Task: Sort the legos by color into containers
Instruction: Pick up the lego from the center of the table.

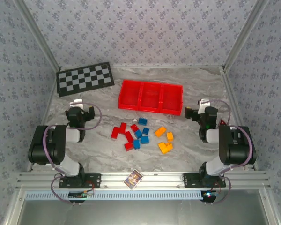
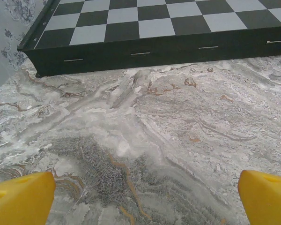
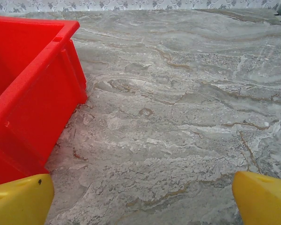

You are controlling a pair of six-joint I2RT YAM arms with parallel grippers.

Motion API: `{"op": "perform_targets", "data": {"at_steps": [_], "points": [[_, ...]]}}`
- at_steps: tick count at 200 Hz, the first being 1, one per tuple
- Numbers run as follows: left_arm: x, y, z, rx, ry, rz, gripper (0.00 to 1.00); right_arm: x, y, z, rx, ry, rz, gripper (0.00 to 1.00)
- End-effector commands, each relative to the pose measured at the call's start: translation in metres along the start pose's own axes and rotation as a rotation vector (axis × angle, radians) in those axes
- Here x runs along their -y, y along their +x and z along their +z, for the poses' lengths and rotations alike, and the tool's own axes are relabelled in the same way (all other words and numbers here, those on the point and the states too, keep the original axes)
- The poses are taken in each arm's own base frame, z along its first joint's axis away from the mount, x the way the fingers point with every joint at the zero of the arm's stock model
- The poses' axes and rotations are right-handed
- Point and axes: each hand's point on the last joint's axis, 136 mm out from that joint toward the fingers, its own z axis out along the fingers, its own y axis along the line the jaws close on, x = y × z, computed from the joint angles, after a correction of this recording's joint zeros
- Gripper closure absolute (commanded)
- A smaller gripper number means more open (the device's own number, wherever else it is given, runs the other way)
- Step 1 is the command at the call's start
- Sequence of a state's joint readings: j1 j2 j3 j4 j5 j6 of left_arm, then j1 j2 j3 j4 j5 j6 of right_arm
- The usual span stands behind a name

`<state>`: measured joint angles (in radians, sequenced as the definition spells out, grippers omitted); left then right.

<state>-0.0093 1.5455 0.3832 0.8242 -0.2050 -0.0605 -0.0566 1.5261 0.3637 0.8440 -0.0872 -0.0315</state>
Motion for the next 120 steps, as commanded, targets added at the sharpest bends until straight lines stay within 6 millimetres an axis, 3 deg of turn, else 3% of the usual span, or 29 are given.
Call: {"op": "perform_targets", "data": {"at_steps": [1, 120], "points": [[0.004, -0.015, 0.000, 0.042, 0.015, 0.001, 0.00, 0.000, -0.007, 0.003, 0.015, -0.004, -0.009, 0.00], [0.003, -0.015, 0.001, 0.037, 0.032, -0.010, 0.00, 0.010, -0.007, 0.003, 0.009, 0.063, 0.014, 0.00]]}}
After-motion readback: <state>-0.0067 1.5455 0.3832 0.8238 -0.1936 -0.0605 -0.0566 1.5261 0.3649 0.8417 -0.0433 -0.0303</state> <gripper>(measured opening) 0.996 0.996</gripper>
